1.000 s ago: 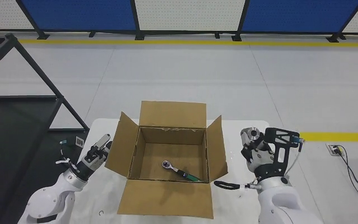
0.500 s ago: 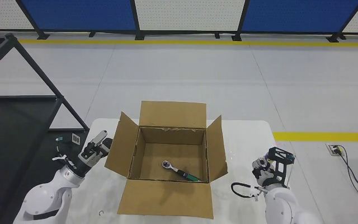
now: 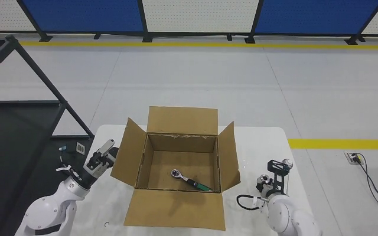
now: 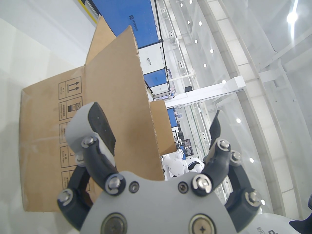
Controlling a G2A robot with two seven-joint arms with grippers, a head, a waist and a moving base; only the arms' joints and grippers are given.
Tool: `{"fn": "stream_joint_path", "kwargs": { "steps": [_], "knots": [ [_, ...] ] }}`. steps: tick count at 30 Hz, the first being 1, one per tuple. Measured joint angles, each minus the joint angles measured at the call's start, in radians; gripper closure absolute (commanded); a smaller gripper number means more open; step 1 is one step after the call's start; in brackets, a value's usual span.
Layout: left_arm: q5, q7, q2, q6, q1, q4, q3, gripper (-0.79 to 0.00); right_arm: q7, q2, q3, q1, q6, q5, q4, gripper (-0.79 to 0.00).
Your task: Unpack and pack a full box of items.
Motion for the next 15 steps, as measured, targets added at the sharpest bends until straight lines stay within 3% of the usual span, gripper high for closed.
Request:
{"fn": "stream_joint_path", "kwargs": {
  "steps": [5, 6, 9, 10, 11, 15],
  "knots": [
    [-0.006, 0.016, 0.000, -0.003, 0.019, -0.010, -0.002, -0.785, 0.013, 0.001, -0.012, 0.041, 0.011, -0.009, 0.063, 0.000],
    [-0.007, 0.019, 0.000, -0.003, 0.022, -0.012, -0.001, -0.785, 0.014, 0.001, -0.013, 0.045, 0.011, -0.009, 0.070, -0.086],
    [-0.009, 0.025, -0.001, -0.005, 0.029, -0.018, 0.001, -0.785, 0.017, 0.002, -0.018, 0.055, 0.009, -0.007, 0.084, -0.163],
    [-0.009, 0.027, -0.001, -0.005, 0.030, -0.020, 0.001, -0.785, 0.019, 0.003, -0.019, 0.056, 0.009, -0.007, 0.086, -0.271],
    [-0.008, 0.029, -0.001, -0.005, 0.032, -0.022, 0.002, -0.785, 0.022, 0.003, -0.021, 0.058, 0.008, -0.007, 0.088, -0.323],
    [-0.008, 0.033, -0.001, -0.002, 0.035, -0.026, 0.004, -0.785, 0.028, 0.004, -0.025, 0.057, 0.011, -0.003, 0.084, -0.376]
  ]
}}
